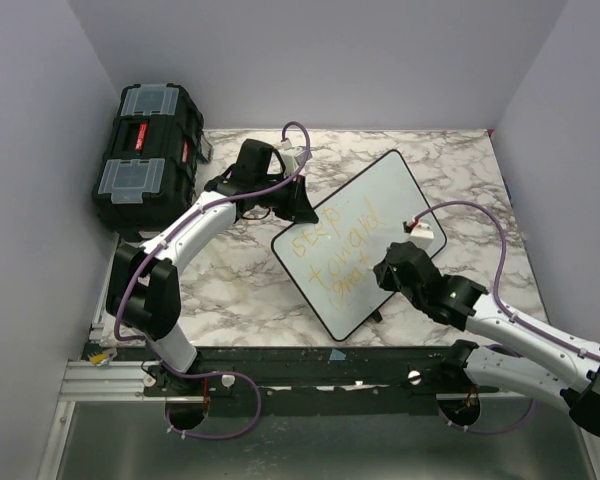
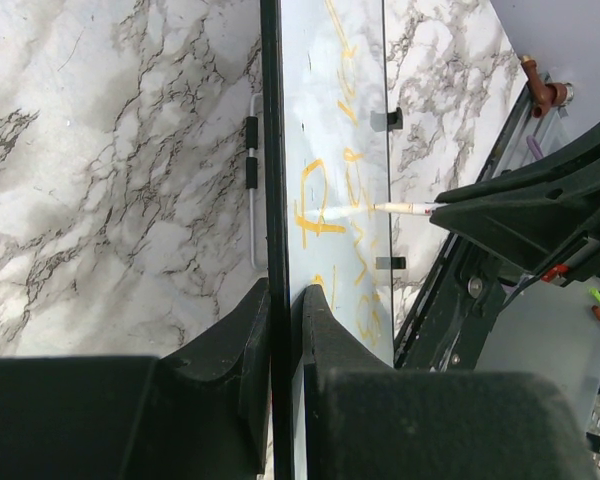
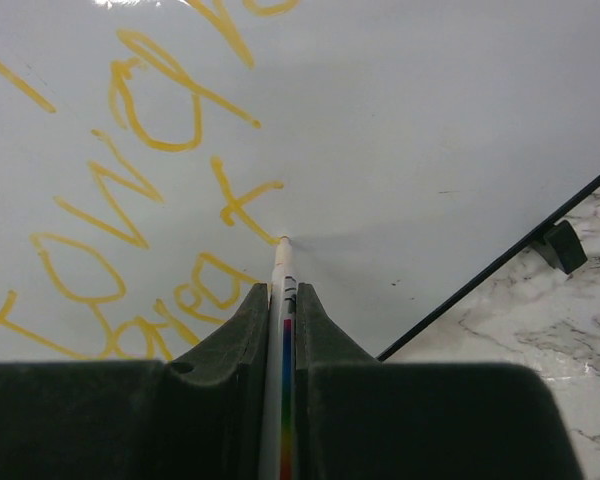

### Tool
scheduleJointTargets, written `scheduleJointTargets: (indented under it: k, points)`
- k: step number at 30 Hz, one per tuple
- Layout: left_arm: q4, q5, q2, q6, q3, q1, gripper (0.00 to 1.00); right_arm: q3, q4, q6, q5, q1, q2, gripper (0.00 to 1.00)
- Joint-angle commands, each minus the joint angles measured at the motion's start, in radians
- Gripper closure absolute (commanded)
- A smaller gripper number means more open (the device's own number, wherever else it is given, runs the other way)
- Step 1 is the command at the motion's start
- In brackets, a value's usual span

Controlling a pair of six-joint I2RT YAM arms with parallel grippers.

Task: Write a sentence on the whiteboard

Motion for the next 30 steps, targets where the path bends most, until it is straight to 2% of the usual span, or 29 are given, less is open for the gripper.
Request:
scheduleJointTargets:
  k: [1, 8, 16, 21, 26, 30]
  points:
    - [-0.027, -0.022, -0.025, 0.108, -0.028, -0.034, 1.0, 0.002, -0.083, 0.016, 0.063, -0.002, 0.029, 0.99]
    - [-0.025, -0.02, -0.024, 0.108, -0.029, -0.034, 1.0, 0.026, -0.038, -0.02, 0.106, -0.002, 0.032, 0.99]
    - [-0.024, -0.02, -0.022, 0.107, -0.028, -0.034, 1.0, 0.031, 0.076, -0.097, 0.179, -0.002, -0.061, 0.99]
    - [-0.025, -0.02, -0.029, 0.109, -0.032, -0.034, 1.0, 0.044, 0.11, -0.142, 0.202, -0.003, -0.058, 0.99]
    - [-0.027, -0.022, -0.034, 0.112, -0.037, -0.033, 1.0, 0.042, 0.1, -0.143, 0.186, -0.022, -0.049, 0.99]
    - [-0.026, -0.02, -0.038, 0.11, -0.037, -0.033, 1.0, 0.029, 0.07, -0.11, 0.069, -0.113, -0.053, 0.99]
